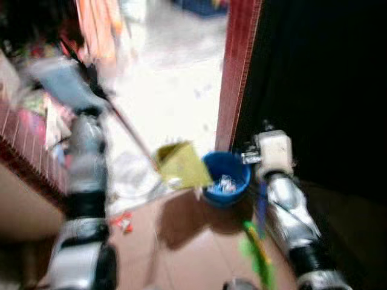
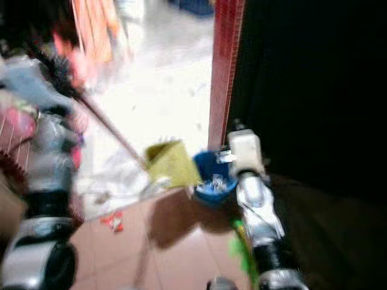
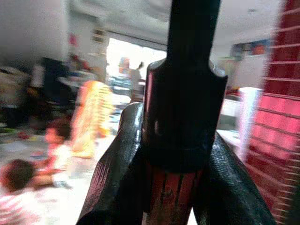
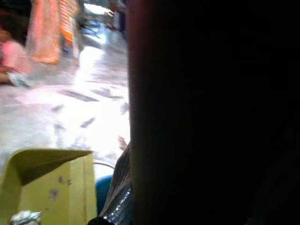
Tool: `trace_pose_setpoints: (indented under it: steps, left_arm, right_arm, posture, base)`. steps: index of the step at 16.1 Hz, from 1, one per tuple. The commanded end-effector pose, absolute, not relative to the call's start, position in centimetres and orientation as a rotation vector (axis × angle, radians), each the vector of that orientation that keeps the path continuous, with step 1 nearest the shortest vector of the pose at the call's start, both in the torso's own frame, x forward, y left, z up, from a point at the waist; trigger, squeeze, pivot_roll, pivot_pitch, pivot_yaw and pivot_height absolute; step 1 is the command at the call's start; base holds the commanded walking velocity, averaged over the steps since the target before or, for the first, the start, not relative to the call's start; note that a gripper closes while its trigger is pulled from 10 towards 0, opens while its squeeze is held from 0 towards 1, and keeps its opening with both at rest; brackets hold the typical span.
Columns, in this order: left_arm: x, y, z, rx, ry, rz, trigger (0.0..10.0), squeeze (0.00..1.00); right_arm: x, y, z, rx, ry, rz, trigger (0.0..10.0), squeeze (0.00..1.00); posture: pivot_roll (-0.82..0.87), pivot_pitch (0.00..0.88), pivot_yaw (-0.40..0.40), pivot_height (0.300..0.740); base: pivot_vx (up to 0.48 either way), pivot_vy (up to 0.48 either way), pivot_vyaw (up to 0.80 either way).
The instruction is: Sweep floor
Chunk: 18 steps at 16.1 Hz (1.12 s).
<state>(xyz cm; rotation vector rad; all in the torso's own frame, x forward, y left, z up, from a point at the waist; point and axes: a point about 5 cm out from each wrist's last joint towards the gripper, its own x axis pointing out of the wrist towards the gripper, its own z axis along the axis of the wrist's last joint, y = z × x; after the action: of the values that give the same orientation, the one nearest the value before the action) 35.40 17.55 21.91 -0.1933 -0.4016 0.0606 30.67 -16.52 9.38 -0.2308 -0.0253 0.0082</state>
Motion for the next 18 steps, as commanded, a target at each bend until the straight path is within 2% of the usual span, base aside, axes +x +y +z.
trace_pose_setpoints:
  steps: [1,5,12,14,18]
  left_arm:
    - [35.3,18.0,24.1,-0.223,-0.496,0.054,10.0,0.0]
    - [35.3,17.6,23.7,-0.222,-0.491,0.041,10.0,0.0]
    - [35.3,16.8,23.7,-0.169,-0.503,0.042,10.0,0.0]
    - [35.0,15.7,24.4,-0.103,-0.557,0.014,10.0,0.0]
    - [34.9,13.5,24.5,-0.072,-0.581,-0.051,10.0,0.0]
  right_arm:
    - [31.2,-15.5,10.5,-0.246,-0.072,0.038,10.0,0.0]
    - [31.4,-15.3,10.6,-0.25,-0.079,0.05,10.0,0.0]
    - [31.1,-15.1,10.2,-0.25,-0.074,0.051,10.0,0.0]
    - [31.0,-15.2,10.2,-0.252,-0.074,0.05,10.0,0.0]
    - [30.9,-15.2,10.2,-0.252,-0.074,0.047,10.0,0.0]
  posture:
    - [-0.06,0.0,0.043,0.74]
    - [-0.06,0.0,0.044,0.74]
    - [-0.07,0.0,0.049,0.74]
    - [-0.07,0.0,0.05,0.74]
    - [-0.07,0.0,0.055,0.74]
  base:
    - [0.364,0.0,-0.51]
    - [0.363,0.0,0.0]
    - [0.0,0.0,0.0]
    - [0.0,0.0,0.0]
    - [0.0,0.0,0.0]
